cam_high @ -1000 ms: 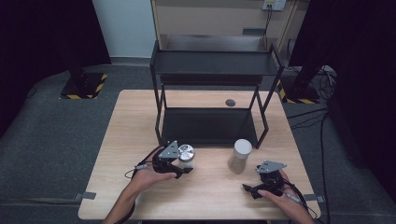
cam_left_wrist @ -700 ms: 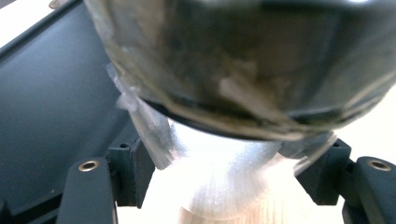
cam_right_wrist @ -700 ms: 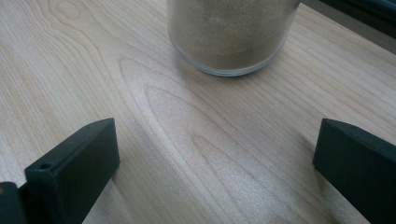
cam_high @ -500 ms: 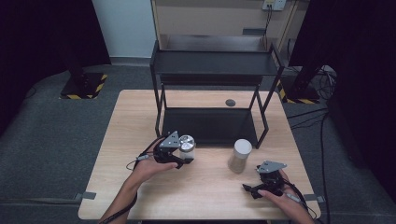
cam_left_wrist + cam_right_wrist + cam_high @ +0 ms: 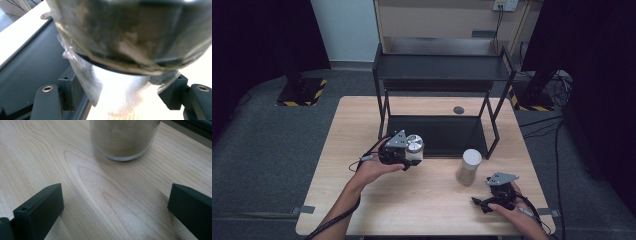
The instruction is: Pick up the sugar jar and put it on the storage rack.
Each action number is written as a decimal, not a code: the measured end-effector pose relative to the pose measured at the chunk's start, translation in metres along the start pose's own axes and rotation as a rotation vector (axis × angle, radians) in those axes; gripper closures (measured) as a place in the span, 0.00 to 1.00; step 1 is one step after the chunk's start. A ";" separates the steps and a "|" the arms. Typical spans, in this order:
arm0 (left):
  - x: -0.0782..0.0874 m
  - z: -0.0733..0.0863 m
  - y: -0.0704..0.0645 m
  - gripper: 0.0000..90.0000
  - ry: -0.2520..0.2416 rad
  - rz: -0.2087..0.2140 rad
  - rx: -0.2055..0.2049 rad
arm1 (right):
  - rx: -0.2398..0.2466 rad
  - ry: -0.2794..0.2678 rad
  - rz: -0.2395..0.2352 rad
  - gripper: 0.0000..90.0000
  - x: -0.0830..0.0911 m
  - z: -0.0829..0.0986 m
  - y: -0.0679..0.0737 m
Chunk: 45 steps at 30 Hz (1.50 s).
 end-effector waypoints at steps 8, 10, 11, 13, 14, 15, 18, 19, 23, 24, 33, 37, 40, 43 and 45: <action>0.008 -0.021 0.012 0.34 0.013 -0.011 -0.028 | 0.000 0.000 0.000 0.01 0.000 0.000 0.000; 0.009 -0.023 0.013 0.34 0.012 -0.012 -0.032 | 0.000 0.000 0.000 0.01 0.000 0.000 0.000; 0.010 -0.025 0.014 0.34 0.008 -0.013 -0.032 | 0.000 0.000 0.000 0.01 0.000 0.000 0.000; 0.011 -0.029 0.017 0.34 0.006 -0.014 -0.033 | 0.000 0.000 0.000 0.01 0.000 0.000 0.000; 0.012 -0.030 0.018 0.34 0.005 -0.013 -0.033 | 0.000 0.000 0.000 0.01 0.000 0.000 0.000; 0.013 -0.032 0.019 0.34 0.007 -0.014 -0.035 | 0.000 0.000 0.000 0.01 0.000 0.000 0.000; 0.017 -0.039 0.023 0.34 0.015 -0.017 -0.044 | -0.001 0.000 -0.001 0.01 0.000 0.000 0.000; 0.017 -0.039 0.023 0.34 0.015 -0.017 -0.044 | -0.001 0.000 -0.001 0.01 0.000 0.000 0.000; 0.022 -0.049 0.027 0.34 0.006 -0.021 -0.051 | -0.001 0.000 -0.001 0.01 0.000 0.000 0.000; 0.022 -0.049 0.027 0.34 0.006 -0.021 -0.051 | -0.001 0.000 -0.001 0.01 0.000 0.000 0.000; 0.028 -0.063 0.033 0.34 0.002 -0.013 -0.059 | -0.001 0.000 -0.001 0.01 0.000 0.000 0.000; 0.030 -0.071 0.035 0.34 0.010 -0.012 -0.072 | -0.001 0.000 -0.001 0.01 0.000 0.000 0.000; 0.033 -0.077 0.036 0.34 0.010 -0.009 -0.085 | -0.001 0.000 -0.001 0.01 0.000 0.000 0.000; 0.035 -0.082 0.037 0.34 0.004 -0.009 -0.084 | -0.001 0.000 -0.001 0.01 0.000 0.000 0.000; 0.037 -0.085 0.038 0.34 0.004 -0.008 -0.086 | -0.001 0.000 -0.001 0.01 0.000 0.000 0.000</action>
Point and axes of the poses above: each handheld gripper's, and its own axes: x roughly backward along the jaws, z roughly out of its underside, y roughly to its left, the point moved 6 cm from there along -x, roughly forward along the jaws
